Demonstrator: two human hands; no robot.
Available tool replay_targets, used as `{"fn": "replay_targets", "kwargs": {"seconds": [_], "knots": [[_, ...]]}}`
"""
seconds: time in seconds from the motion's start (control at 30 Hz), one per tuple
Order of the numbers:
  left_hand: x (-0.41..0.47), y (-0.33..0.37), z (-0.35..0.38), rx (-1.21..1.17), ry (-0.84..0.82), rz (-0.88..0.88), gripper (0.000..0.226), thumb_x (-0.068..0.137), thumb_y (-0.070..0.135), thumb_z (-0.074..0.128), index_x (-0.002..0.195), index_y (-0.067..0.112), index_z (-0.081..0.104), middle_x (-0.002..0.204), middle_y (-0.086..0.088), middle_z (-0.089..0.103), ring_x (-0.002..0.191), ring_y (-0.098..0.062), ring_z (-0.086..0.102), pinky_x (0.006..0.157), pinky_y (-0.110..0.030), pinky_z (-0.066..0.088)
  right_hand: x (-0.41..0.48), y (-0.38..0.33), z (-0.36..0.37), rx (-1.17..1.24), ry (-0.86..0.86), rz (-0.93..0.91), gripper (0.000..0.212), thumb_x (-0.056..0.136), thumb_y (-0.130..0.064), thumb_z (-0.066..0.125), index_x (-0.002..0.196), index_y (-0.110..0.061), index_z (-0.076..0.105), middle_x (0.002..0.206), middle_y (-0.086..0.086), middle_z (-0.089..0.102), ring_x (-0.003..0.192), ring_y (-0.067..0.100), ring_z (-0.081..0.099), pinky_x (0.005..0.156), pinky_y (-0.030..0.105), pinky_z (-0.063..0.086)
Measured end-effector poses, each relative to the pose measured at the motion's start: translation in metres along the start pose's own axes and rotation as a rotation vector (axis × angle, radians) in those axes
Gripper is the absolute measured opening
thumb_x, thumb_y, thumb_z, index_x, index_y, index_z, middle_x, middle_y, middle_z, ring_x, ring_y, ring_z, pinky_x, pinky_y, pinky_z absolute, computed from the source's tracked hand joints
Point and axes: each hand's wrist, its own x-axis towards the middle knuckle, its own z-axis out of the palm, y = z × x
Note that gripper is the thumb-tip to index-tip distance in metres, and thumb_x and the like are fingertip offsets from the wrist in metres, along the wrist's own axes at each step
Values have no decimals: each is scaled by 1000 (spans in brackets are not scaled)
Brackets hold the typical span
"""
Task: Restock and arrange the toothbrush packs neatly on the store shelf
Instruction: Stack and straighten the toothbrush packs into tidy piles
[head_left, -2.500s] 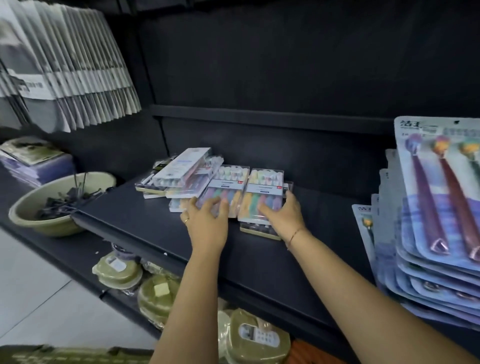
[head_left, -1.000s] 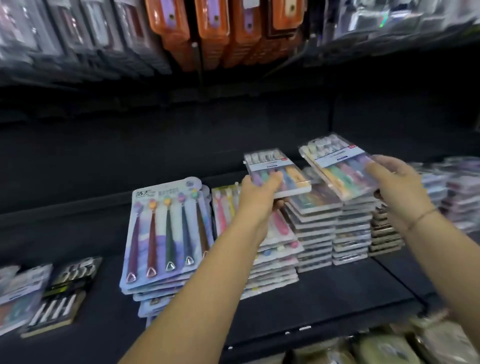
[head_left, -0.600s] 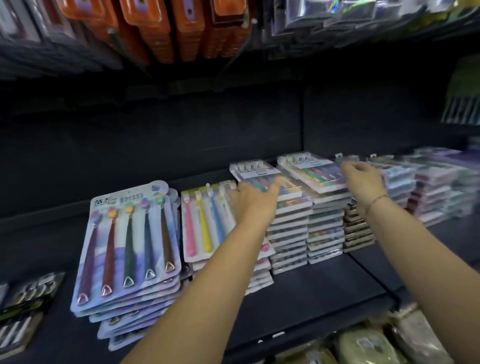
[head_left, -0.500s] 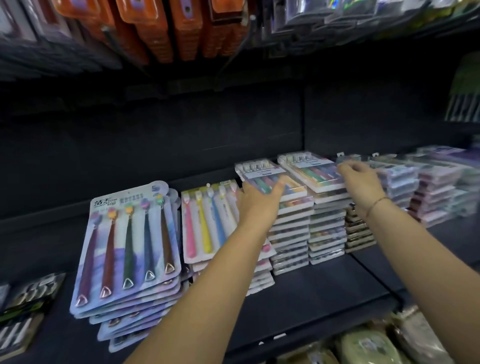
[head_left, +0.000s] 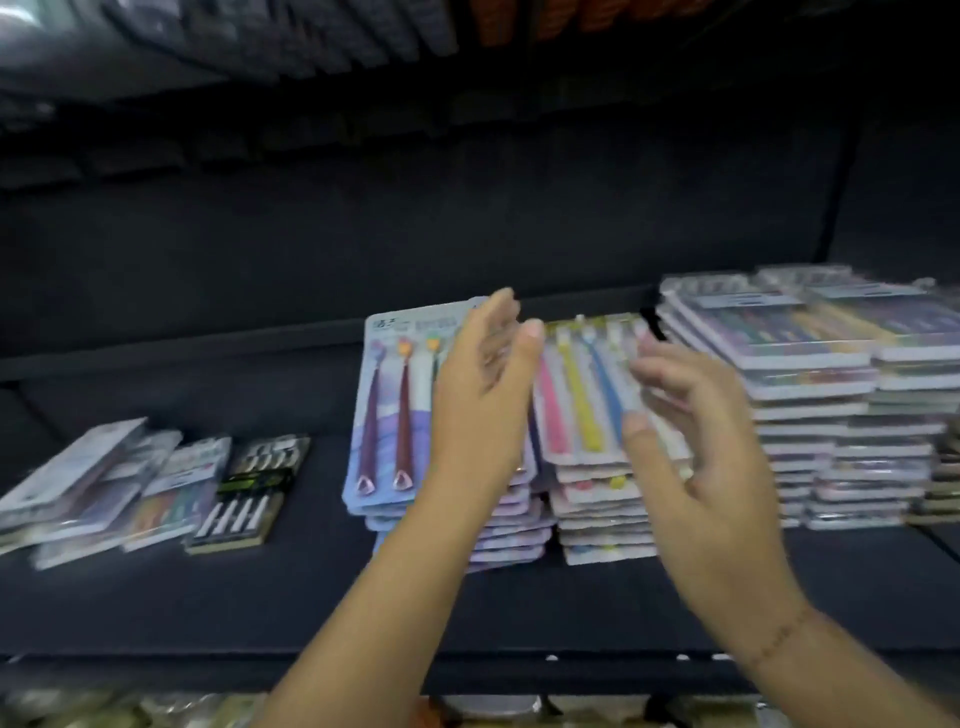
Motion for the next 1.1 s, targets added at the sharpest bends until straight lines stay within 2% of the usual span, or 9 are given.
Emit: {"fn": "replay_targets", "kwargs": {"seconds": [0.1,0.2,0.33,0.4,0.53,0.67,0.9,1.0,1.1], "knots": [[-12,-35,-103,118,331,9,24,100,22,53,123,22,60,119,12,65,109,3,60,86,-9,47,-43,-28,88,206,-354,81,26,95,-37,49,121,-39,51,131,-29,45,127,-1,46,100,13,38],[-18,-90,-205,369,523,-185,27,102,24,49,126,16,59,121,6,60,111,-7,55,81,-5,40,-68,-34,175,292,-672,229,32,97,-35,52,127,-43,44,134,-27,42,125,-12,40,103,12,34],[-15,-170,-308,759,358,-443,52,101,40,47,134,0,54,136,-14,53,125,-29,49,101,-38,38,-66,-9,293,37,-880,433,64,98,-43,51,152,-20,24,155,-3,29,143,15,28,116,31,23],[-11,-195,-333,941,232,-471,54,102,39,43,143,3,45,149,-15,41,136,-30,39,107,-41,31,-60,2,342,-106,-943,431,72,97,-50,48,155,-26,12,161,3,19,147,24,18,120,42,13],[-10,-219,-366,1235,-39,-554,64,102,51,29,157,22,14,165,1,5,151,-20,4,119,-43,7,-53,18,404,-281,-1091,318,74,94,-61,44,154,-42,6,164,1,-6,150,30,-4,120,45,-2],[-18,-225,-383,1274,-156,-571,69,99,57,30,157,25,8,164,4,-6,151,-19,-5,121,-40,4,-51,32,414,-426,-1201,160,74,91,-68,41,153,-46,5,163,-7,-14,149,31,-12,120,46,-7],[-46,-201,-358,1239,-211,-536,81,93,69,25,157,20,13,165,1,0,151,-20,-4,121,-33,5,-58,27,355,-413,-1276,58,73,93,-66,38,153,-45,2,162,-10,-15,150,23,-13,120,39,-8],[-80,-177,-340,1167,-229,-464,116,68,93,-3,155,20,22,163,5,10,151,-18,2,122,-32,6,-69,17,311,-320,-1272,116,69,92,-63,44,152,-44,15,163,-13,-8,150,20,-9,122,38,-1],[-106,-153,-319,901,-82,-516,88,80,75,27,145,19,45,152,7,34,144,-19,23,116,-28,19,-83,8,271,-119,-1124,308,49,91,-54,54,136,-37,44,161,-14,7,148,8,7,114,24,16]]}}
